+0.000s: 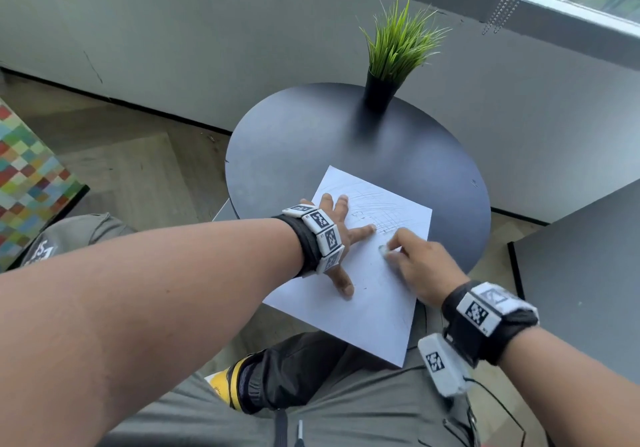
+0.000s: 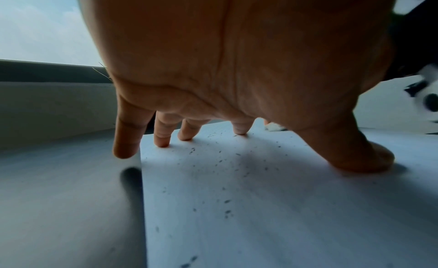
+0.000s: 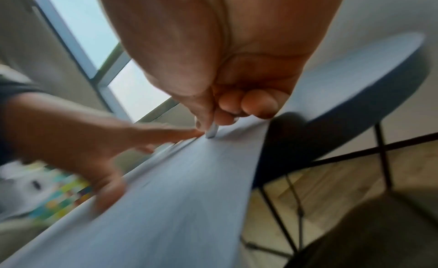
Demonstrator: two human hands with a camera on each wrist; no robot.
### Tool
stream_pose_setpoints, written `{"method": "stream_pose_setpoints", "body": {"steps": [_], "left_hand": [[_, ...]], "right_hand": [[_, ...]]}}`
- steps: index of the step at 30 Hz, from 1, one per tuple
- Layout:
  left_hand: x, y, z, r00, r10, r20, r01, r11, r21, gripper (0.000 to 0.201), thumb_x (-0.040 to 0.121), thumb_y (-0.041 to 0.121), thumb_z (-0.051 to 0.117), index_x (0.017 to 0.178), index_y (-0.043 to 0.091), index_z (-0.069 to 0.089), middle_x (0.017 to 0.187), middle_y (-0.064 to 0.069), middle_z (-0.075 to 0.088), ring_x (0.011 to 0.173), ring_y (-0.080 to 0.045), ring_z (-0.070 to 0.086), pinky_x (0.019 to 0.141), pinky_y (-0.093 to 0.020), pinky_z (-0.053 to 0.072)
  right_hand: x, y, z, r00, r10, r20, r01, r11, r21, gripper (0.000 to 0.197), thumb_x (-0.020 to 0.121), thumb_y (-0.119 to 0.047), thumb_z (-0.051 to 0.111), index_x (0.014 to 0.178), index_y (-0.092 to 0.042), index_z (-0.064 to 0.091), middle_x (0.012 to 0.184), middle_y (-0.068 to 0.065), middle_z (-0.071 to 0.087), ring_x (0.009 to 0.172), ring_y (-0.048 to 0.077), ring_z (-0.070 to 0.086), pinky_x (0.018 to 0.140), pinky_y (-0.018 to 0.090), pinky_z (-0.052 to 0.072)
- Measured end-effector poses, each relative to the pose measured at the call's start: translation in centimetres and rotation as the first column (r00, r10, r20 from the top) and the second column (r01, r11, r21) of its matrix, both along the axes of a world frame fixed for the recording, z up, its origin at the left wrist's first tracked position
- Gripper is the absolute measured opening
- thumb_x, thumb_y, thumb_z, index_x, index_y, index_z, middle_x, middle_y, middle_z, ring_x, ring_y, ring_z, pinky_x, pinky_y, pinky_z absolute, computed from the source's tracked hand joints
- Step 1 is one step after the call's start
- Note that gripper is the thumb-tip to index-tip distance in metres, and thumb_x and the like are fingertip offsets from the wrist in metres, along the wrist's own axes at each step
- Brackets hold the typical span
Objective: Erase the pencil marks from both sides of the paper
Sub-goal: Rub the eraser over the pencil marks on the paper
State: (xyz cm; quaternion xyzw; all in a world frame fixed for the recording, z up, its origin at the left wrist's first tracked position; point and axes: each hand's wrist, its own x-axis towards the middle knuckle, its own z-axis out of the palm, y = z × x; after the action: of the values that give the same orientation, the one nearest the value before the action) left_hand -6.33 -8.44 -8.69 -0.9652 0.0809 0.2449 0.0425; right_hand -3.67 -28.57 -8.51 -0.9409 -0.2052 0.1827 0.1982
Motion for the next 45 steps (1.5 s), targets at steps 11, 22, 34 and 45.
{"method": "stream_pose_setpoints", "body": {"steps": [11, 22, 34, 45], "left_hand": [[-0.1, 0.0, 0.2, 1.000, 0.019, -0.023, -0.019, 1.000, -0.004, 0.134, 0.041, 0.096, 0.060, 0.146, 0.057, -0.013, 0.160, -0.017, -0.020, 0.144, -0.051, -0.005, 0.103, -0.072, 0.027], [-0.3, -0.1, 0.4, 1.000, 0.019, -0.006, -0.019, 1.000, -0.007, 0.133, 0.043, 0.095, 0.061, 0.147, 0.056, -0.012, 0.160, -0.017, -0.017, 0.144, -0.051, -0.003, 0.100, -0.072, 0.030], [0.0, -0.3, 0.6, 0.998, 0.033, -0.055, -0.034, 0.999, -0.014, 0.135, 0.047, 0.091, 0.066, 0.148, 0.054, -0.015, 0.159, -0.020, -0.024, 0.144, -0.053, -0.012, 0.103, -0.074, 0.029], [-0.1, -0.1, 0.7, 0.998, 0.026, -0.064, -0.026, 1.000, 0.004, 0.136, 0.043, 0.093, 0.065, 0.146, 0.057, -0.015, 0.160, -0.017, -0.022, 0.145, -0.050, -0.009, 0.100, -0.075, 0.029]], "right_hand": [[-1.6, 0.7, 0.1, 0.997, 0.079, -0.012, -0.079, 0.997, -0.002, 0.019, 0.096, -0.042, 0.054, 0.092, -0.024, 0.053, 0.081, -0.001, 0.064, 0.077, 0.023, 0.058, 0.070, 0.035, 0.049], [-2.6, 0.5, 0.2, 0.974, 0.213, -0.075, -0.212, 0.977, 0.023, 0.011, 0.095, -0.037, 0.058, 0.095, -0.026, 0.058, 0.076, -0.011, 0.060, 0.073, 0.012, 0.055, 0.067, 0.029, 0.045], [-2.0, -0.1, 0.4, 0.940, 0.316, -0.128, -0.322, 0.946, -0.029, 0.008, 0.095, -0.038, 0.058, 0.099, -0.031, 0.060, 0.082, -0.012, 0.063, 0.079, 0.012, 0.057, 0.074, 0.029, 0.048], [-2.3, 0.2, 0.3, 0.939, 0.326, -0.113, -0.328, 0.945, -0.004, 0.010, 0.095, -0.041, 0.059, 0.094, -0.031, 0.057, 0.077, -0.012, 0.060, 0.074, 0.005, 0.054, 0.068, 0.025, 0.044]]}}
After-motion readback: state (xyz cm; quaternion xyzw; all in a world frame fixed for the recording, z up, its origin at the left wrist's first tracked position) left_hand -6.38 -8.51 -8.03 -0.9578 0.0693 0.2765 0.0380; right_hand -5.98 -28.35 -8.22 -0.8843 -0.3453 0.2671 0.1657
